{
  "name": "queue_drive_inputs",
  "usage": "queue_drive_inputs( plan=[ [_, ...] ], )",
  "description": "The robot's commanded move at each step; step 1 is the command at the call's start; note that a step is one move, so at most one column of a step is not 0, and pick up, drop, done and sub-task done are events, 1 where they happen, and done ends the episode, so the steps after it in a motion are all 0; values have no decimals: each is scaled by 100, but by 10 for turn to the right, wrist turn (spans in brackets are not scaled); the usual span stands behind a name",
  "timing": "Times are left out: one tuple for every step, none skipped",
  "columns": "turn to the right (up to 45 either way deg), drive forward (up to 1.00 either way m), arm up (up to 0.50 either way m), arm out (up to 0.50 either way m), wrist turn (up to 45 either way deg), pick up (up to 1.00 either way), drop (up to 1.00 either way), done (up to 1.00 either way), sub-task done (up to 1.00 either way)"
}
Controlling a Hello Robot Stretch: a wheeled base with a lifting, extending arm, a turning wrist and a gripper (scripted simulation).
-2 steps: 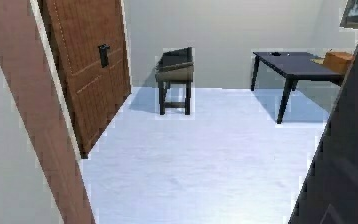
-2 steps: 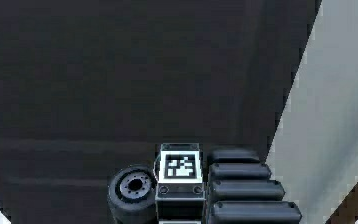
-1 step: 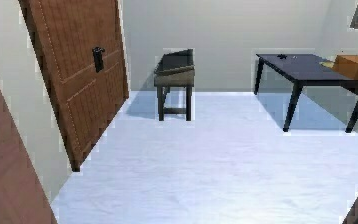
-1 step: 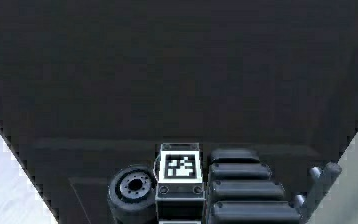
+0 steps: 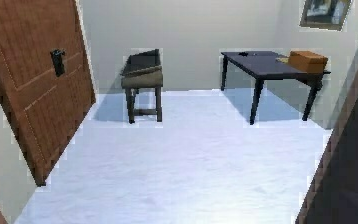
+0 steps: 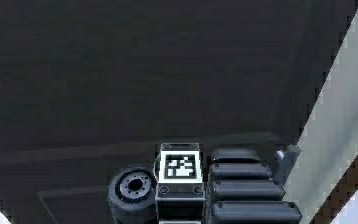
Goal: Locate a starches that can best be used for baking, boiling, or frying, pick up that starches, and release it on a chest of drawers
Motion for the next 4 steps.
queue_drive_inputs(
  plan=[
    [0, 55, 0, 0, 0, 0, 0, 0, 0],
    [360, 0, 0, 0, 0, 0, 0, 0, 0],
    [0, 45, 0, 0, 0, 0, 0, 0, 0],
    [360, 0, 0, 0, 0, 0, 0, 0, 0]
  ],
)
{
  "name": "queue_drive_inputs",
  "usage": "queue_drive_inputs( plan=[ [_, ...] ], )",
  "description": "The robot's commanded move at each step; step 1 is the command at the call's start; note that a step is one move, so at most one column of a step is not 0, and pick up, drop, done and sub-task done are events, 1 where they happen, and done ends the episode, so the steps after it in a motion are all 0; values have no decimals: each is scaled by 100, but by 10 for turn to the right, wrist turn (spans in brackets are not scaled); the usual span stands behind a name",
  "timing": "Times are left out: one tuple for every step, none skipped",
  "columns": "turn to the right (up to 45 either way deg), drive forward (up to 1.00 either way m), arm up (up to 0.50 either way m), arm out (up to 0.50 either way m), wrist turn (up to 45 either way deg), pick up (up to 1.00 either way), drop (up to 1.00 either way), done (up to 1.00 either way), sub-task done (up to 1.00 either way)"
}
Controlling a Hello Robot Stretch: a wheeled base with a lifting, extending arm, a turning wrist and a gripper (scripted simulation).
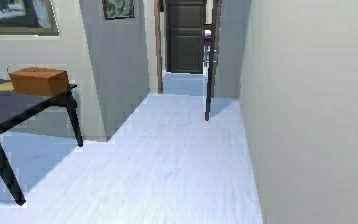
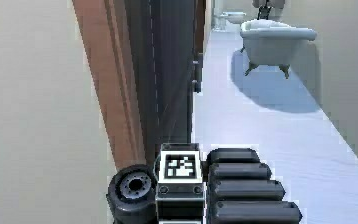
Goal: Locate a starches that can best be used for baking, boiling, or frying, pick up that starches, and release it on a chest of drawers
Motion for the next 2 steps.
queue_drive_inputs(
  plan=[
    [0, 100, 0, 0, 0, 0, 0, 0, 0],
    [0, 100, 0, 0, 0, 0, 0, 0, 0]
  ],
)
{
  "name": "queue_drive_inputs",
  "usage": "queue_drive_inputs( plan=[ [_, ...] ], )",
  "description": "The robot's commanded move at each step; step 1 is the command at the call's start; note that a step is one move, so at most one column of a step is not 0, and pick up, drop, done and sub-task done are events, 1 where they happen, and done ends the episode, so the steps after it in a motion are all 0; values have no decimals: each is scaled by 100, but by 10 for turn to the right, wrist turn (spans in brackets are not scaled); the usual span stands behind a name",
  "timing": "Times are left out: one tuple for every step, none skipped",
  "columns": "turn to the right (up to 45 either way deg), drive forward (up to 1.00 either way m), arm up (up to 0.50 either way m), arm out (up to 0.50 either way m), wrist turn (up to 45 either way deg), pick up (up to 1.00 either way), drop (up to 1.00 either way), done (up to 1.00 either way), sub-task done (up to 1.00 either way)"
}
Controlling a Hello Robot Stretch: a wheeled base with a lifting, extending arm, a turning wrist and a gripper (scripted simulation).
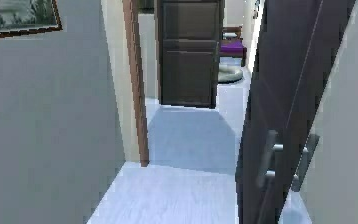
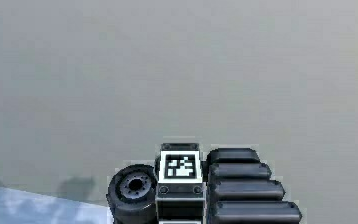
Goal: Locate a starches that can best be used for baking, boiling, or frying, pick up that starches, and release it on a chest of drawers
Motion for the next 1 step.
queue_drive_inputs(
  plan=[
    [0, 55, 0, 0, 0, 0, 0, 0, 0]
  ],
)
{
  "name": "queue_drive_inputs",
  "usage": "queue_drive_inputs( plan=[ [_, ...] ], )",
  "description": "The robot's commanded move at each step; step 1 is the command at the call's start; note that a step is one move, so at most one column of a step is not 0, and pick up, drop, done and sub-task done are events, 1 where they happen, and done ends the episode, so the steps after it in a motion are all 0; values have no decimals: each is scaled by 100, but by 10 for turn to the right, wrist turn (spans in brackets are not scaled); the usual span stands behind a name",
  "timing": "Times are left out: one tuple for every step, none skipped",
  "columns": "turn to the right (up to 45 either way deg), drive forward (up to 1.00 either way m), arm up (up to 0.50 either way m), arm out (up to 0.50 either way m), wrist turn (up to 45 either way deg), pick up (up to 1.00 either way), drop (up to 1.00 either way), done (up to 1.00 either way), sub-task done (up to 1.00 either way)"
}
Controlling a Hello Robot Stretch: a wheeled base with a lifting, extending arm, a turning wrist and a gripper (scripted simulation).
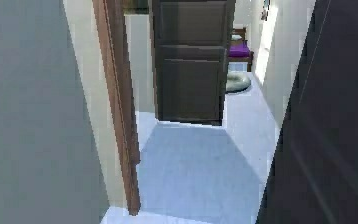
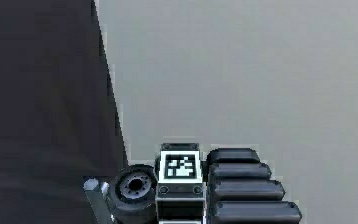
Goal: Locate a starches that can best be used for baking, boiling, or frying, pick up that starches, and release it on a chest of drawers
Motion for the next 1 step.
queue_drive_inputs(
  plan=[
    [0, 100, 0, 0, 0, 0, 0, 0, 0]
  ],
)
